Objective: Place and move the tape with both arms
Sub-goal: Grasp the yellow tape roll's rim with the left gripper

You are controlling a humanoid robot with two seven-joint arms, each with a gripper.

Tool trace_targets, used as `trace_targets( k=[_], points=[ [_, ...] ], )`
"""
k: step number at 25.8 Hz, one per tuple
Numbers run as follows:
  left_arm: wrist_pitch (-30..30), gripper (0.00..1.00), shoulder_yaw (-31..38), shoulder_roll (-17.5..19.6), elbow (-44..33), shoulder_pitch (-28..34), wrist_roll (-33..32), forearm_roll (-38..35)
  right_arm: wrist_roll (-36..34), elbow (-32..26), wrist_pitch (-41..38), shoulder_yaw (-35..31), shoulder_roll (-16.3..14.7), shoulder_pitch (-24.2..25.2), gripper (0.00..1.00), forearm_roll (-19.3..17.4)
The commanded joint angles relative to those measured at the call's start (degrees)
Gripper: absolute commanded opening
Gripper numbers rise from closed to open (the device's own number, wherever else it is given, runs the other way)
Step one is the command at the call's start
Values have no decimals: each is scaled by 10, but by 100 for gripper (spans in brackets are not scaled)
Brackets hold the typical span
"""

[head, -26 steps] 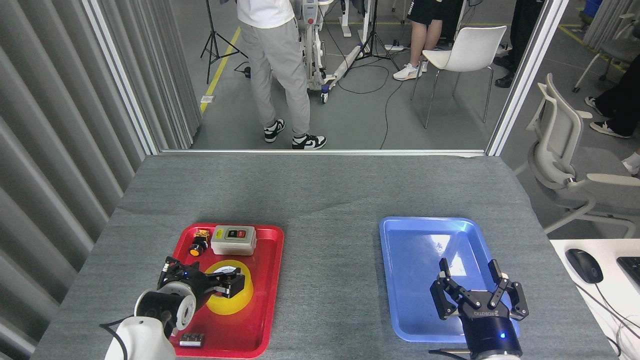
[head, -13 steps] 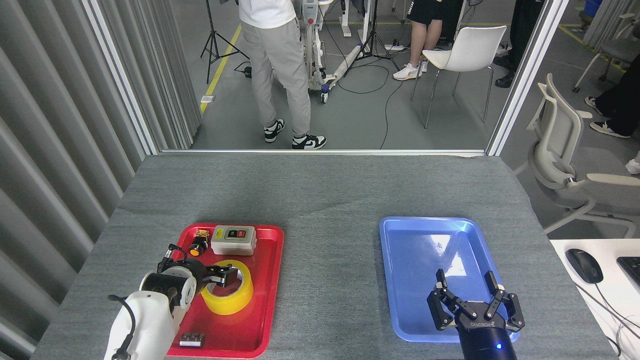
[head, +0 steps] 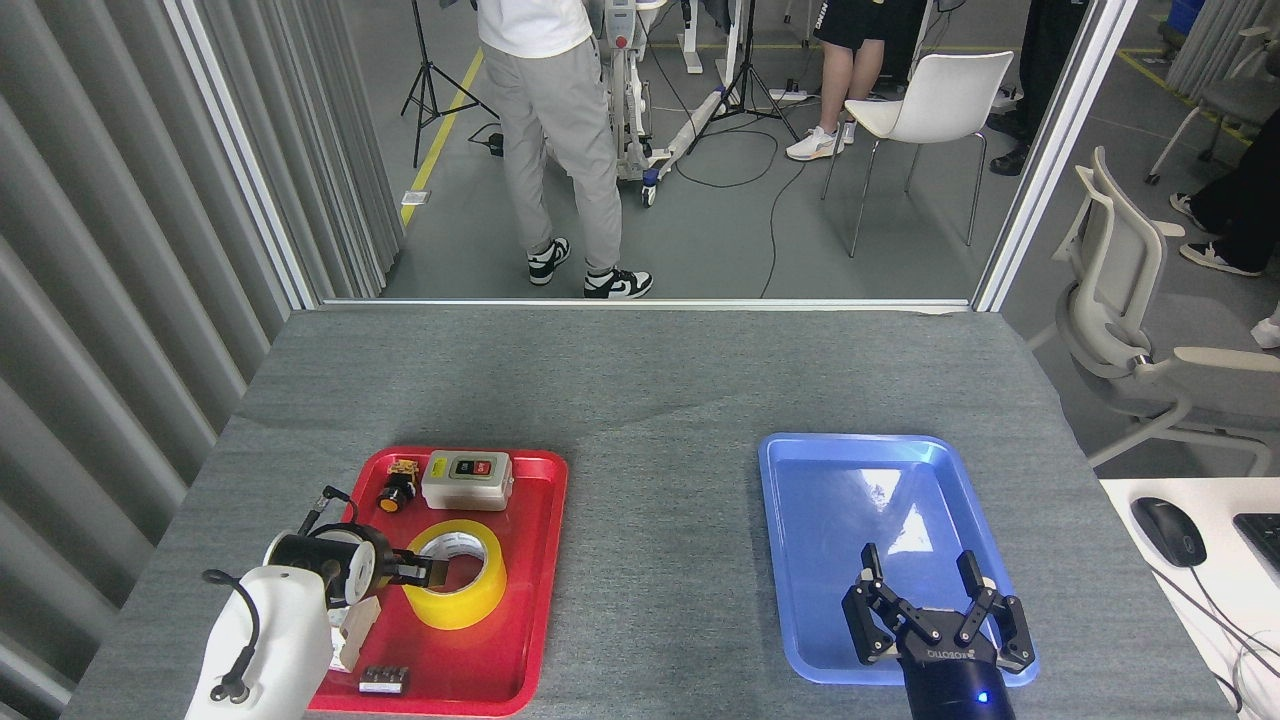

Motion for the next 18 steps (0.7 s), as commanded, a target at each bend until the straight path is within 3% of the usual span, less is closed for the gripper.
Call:
trace_targets(
  k=[1,18],
  points=[
    [0,100,-6,1,3,-7,-38,0,1,1,22,0,3,1,100,-1],
    [-9,100,-31,-2,6,-19,-38,1,1,2,26,7,4,-7,100,1]
  ],
)
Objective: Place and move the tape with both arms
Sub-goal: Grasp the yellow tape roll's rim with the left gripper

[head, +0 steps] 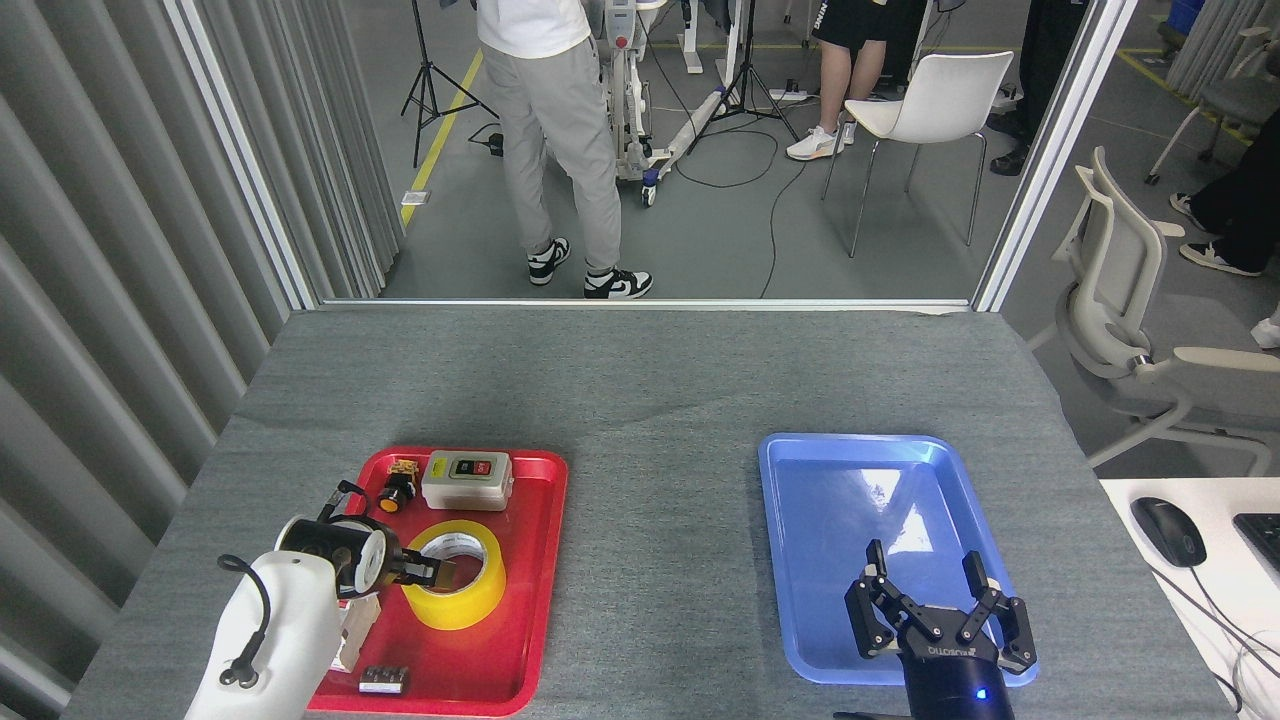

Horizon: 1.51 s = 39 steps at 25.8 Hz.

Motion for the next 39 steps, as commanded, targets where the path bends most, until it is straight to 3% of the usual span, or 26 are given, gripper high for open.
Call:
trace_targets(
  k=[1,9,19,24,39],
  points=[
    [-1,100,-7,-3,1,-1,0,0,0,0,-3,3,0,-4,100,1],
    [-29,100,-7,-7,1,-1,1,0,1,0,-3,6,4,-8,100,6],
    [-57,92,-17,-10,7,-2,3,0,0,0,-6,7,7,-8,100,6],
    [-51,80,-18,-13,19,-2,20,1,0,-1,-12,6,7,-10,100,6],
    [-57,72,-24,-12,33,-14,37,0,0,0,-14,3,0,-10,100,6]
  ],
)
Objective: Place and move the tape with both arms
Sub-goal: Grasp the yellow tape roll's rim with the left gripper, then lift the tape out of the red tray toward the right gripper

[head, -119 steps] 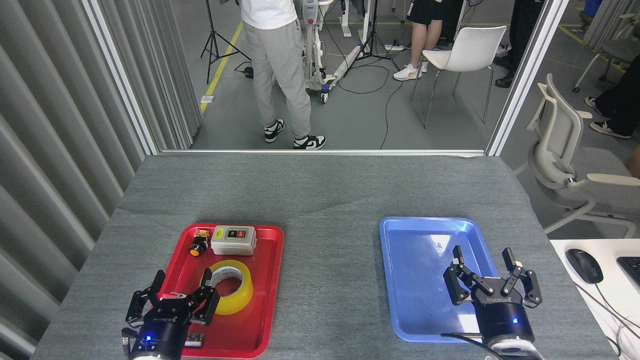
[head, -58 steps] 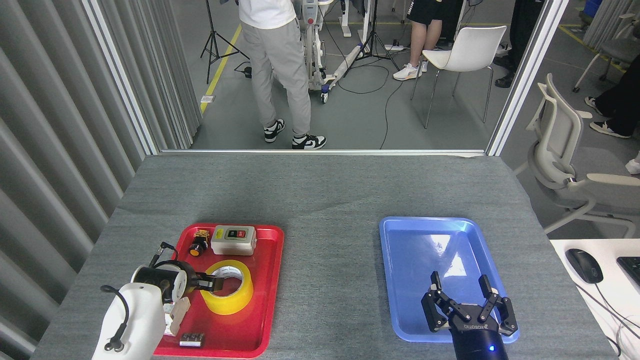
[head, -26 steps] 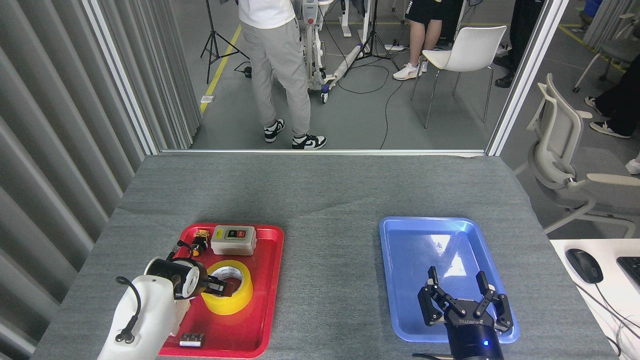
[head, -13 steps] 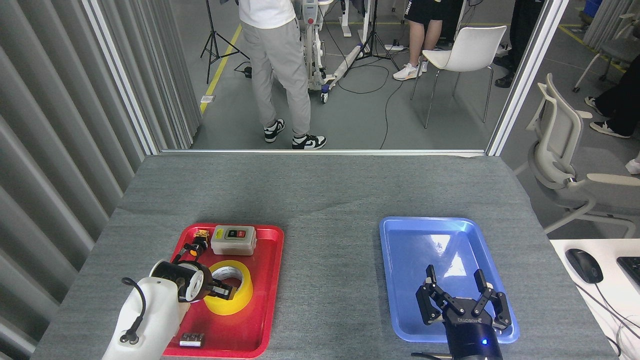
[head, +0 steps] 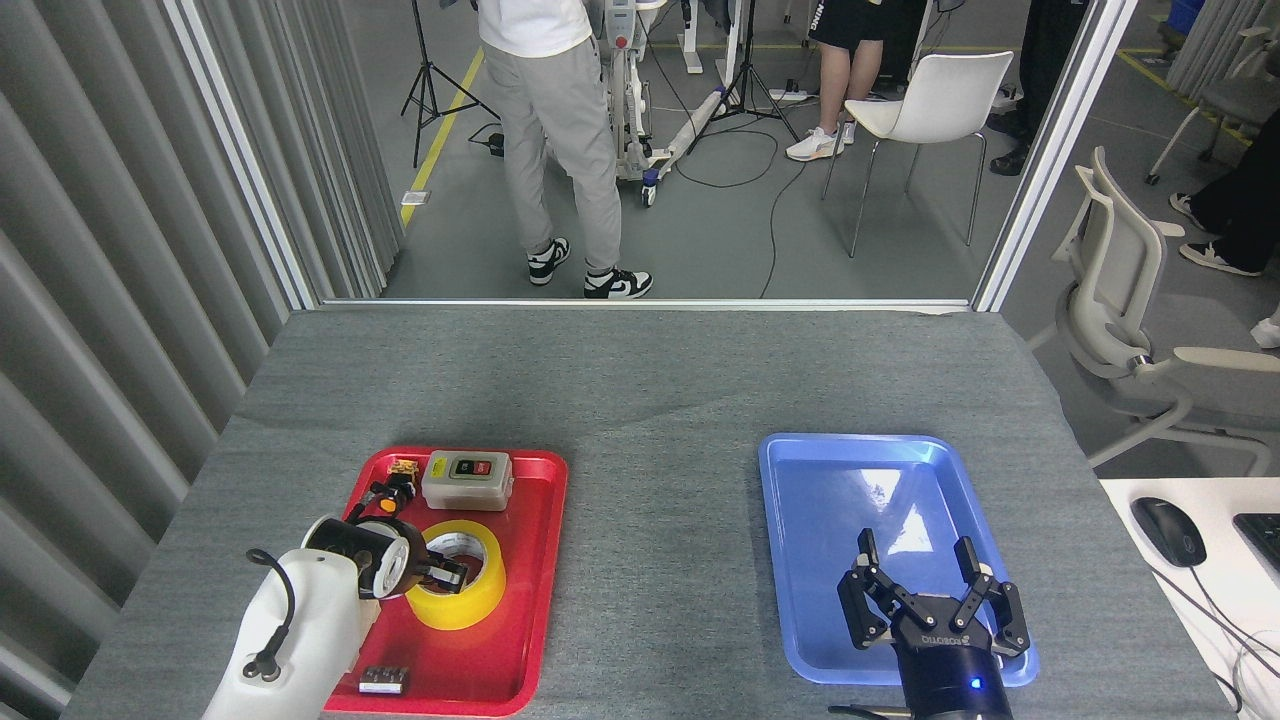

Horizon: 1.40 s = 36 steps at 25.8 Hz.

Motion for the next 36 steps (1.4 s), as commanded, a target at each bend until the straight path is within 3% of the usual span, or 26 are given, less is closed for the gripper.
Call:
trace_targets(
  k=[1,6,8,11,17,23,30,36],
  points=[
    [-1,69,0,1,3,-2,0,0,0,0,0,0,0,1,100,0],
    [-2,54,0,2,10,-3,0,0,-3,-1,1,-1,4,0,100,0],
    [-2,54,0,3,10,-4,0,0,-3,-2,1,-2,3,-1,100,0],
    [-9,40,-1,4,10,-4,0,0,-3,-2,1,0,0,-1,100,0],
    [-25,30,-2,5,9,-4,0,1,-3,-1,5,1,0,1,100,0],
    [-37,7,-2,6,9,-4,0,1,-5,0,4,3,0,1,100,0],
    [-40,2,15,12,-12,-4,3,1,-6,10,3,3,-1,3,100,-1],
    [-38,0,78,12,-78,6,64,3,-8,14,5,3,0,3,100,-11]
  ],
)
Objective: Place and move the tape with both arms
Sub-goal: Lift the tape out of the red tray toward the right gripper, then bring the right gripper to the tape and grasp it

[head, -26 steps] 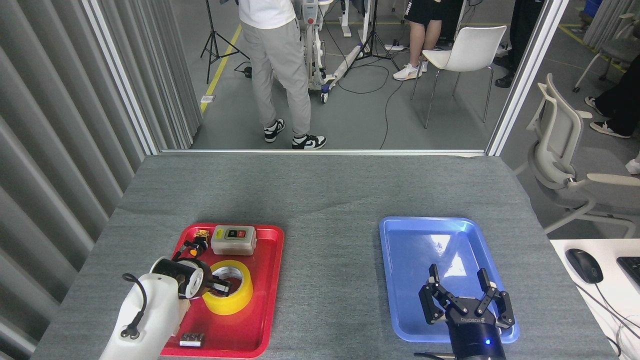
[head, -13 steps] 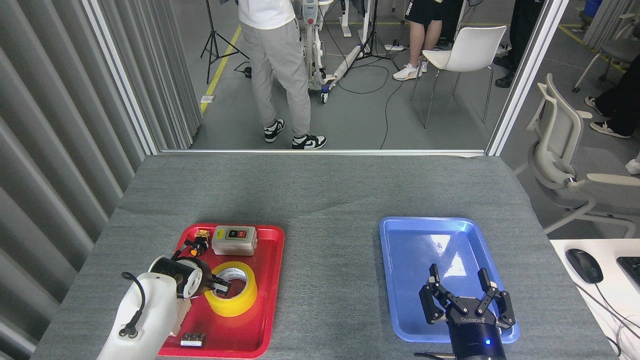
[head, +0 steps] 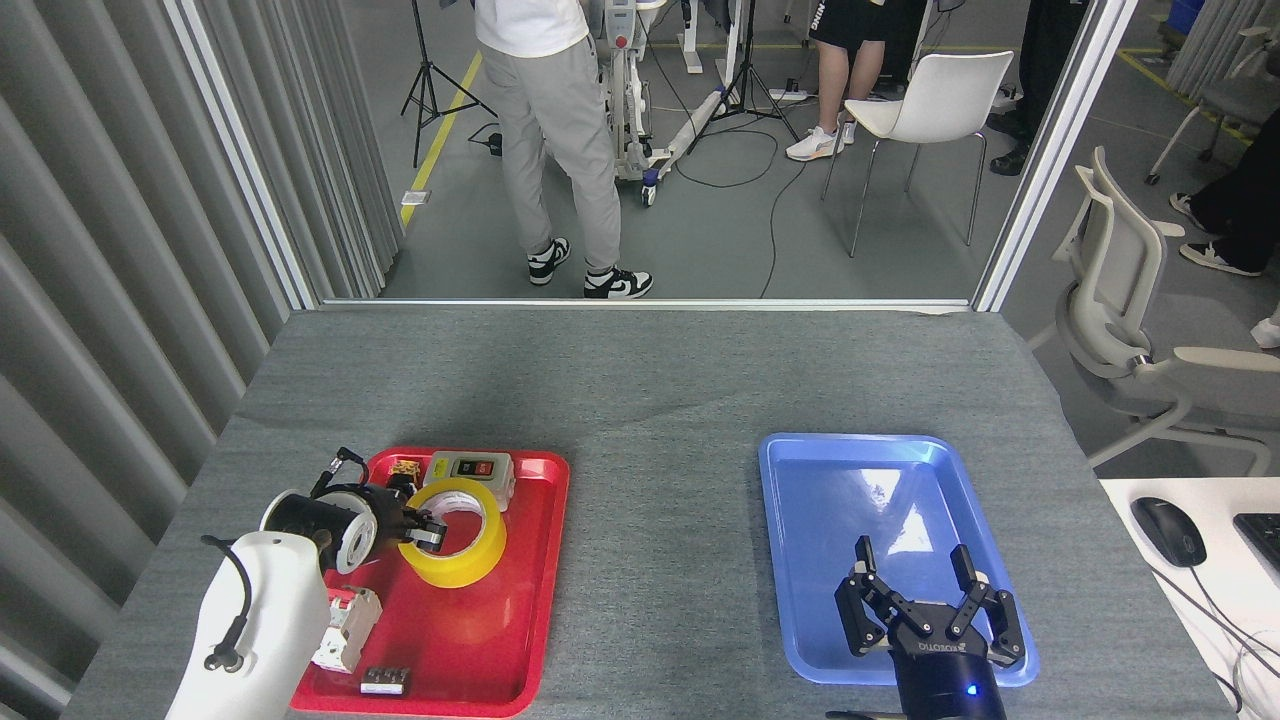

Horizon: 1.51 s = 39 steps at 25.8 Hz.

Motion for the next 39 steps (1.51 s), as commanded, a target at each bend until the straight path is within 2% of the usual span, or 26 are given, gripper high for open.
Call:
trace_targets(
  k=[1,3,5,7,10,13,15,17,18,19,21,24,27,30,32,34,39],
  points=[
    [1,0,29,-2,-22,9,50,1,-1,2,1,1,1,1,100,-9],
    [2,0,42,-7,-24,24,83,10,-6,2,0,0,3,2,100,-18],
    [0,0,59,-15,-33,42,99,62,-8,3,-1,-1,4,2,100,-28],
    [1,0,75,-27,-49,64,99,153,-5,8,3,-1,2,1,100,-33],
    [7,0,89,-42,-75,90,97,342,-4,11,4,1,2,2,100,-33],
    [-1,0,89,-58,-111,120,94,451,-2,11,-2,1,0,3,100,-33],
    [-31,0,88,-64,-119,151,77,509,-4,11,-3,2,-2,2,100,-33],
    [-108,0,84,-68,-116,182,30,538,-12,12,-3,3,-8,-3,100,-32],
    [-150,0,84,-73,-118,198,-2,537,-20,12,-3,4,-20,-6,100,-32],
    [-186,0,84,-81,-120,212,-27,537,-32,12,-3,15,-45,-12,100,-31],
    [-223,0,83,-90,-129,228,-51,535,-69,12,0,68,-112,-17,100,-32],
    [-224,0,72,-96,-135,230,-53,534,-137,13,17,148,-208,-29,100,-34],
    [-223,0,70,-99,-136,231,-54,534,-163,13,37,235,-270,-41,100,-34],
    [-222,0,71,-100,-134,233,-55,534,-208,14,40,312,-354,-71,100,-34],
    [-222,0,71,-101,-134,233,-57,534,-250,14,46,366,-399,-90,100,-34],
    [-222,0,71,-101,-136,233,-61,534,-278,19,62,409,-419,-108,100,-32],
    [-222,0,73,-104,-135,233,-61,535,-296,60,77,490,-401,-121,100,6]
  ],
)
